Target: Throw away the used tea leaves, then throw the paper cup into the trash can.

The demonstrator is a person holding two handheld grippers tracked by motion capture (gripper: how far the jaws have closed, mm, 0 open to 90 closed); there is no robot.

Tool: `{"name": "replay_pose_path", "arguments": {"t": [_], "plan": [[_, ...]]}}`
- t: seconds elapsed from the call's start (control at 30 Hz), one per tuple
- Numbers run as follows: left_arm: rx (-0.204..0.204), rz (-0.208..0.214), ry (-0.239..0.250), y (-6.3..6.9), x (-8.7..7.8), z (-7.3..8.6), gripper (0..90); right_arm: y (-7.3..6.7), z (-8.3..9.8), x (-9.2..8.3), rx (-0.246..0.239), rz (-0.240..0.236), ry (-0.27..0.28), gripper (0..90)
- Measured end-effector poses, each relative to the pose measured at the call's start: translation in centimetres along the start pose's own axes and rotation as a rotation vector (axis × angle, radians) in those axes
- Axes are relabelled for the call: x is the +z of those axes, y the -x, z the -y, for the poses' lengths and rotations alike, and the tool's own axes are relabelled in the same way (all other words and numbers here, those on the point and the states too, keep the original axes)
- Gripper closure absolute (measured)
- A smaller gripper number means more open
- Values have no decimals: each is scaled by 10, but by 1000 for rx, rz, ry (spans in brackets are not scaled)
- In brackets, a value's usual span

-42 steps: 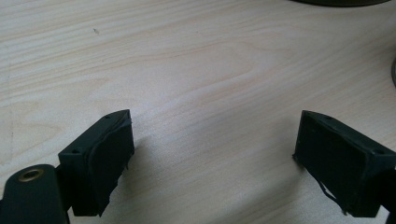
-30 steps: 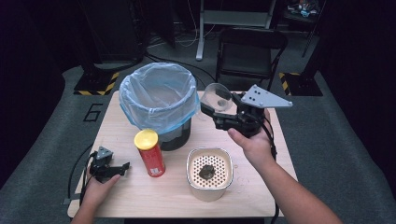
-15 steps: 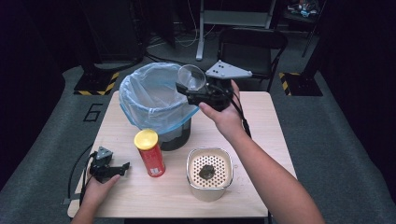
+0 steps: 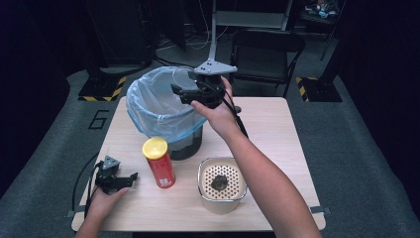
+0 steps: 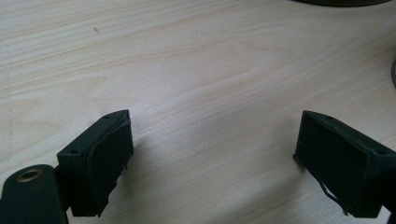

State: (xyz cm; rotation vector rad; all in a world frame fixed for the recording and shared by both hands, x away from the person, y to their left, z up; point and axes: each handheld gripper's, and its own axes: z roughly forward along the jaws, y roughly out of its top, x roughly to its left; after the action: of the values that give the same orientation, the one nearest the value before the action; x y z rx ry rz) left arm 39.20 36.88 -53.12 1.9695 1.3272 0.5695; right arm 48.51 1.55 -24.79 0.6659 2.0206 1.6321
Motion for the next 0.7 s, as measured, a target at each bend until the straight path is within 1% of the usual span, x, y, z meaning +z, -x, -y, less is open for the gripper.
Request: {"name": "replay_pose_path", "arguments": {"t": [0.07, 0.17, 0.23, 0.27, 0.3, 0.33, 0.4, 0.43, 0.47, 0.5, 0.53, 0.57, 0.63, 0.7], "plan": [[7, -3, -1, 0, 0, 0, 112, 0, 2, 3, 15, -3, -16, 296], [11, -2, -4, 0, -1, 0, 112, 1, 4, 7, 11, -2, -19, 298], [10, -2, -4, 0, -1, 0, 112, 1, 5, 9, 25, -4, -18, 289], [6, -3, 0, 0, 0, 0, 112, 2, 6, 10, 22, -6, -13, 274], [6, -3, 0, 0, 0, 0, 112, 2, 6, 12, 29, -7, -17, 269], [6, -3, -1, 0, 0, 0, 112, 2, 6, 13, 35, -7, -16, 249], [13, -2, -6, 0, -1, 0, 112, 2, 8, 19, 59, -14, -16, 138], [11, -2, -5, 0, -1, 0, 112, 3, 10, 22, 79, -24, -28, 108], [12, -3, -5, 0, -1, 0, 112, 4, 11, 26, 89, -37, -53, 59], [12, -1, -10, -1, -1, 0, 112, 3, 13, 30, 89, -25, -82, 9], [13, 2, -16, -1, -2, 0, 112, 2, 14, 32, 77, -10, -96, 0], [12, 2, -15, -1, -2, 0, 112, 2, 15, 32, 66, -2, -96, 2], [12, 2, -15, -1, -2, 0, 113, 2, 16, 32, 71, -18, -90, 3], [11, 1, -13, -1, -1, 0, 112, 0, 15, 29, 59, -12, -90, 4]]}}
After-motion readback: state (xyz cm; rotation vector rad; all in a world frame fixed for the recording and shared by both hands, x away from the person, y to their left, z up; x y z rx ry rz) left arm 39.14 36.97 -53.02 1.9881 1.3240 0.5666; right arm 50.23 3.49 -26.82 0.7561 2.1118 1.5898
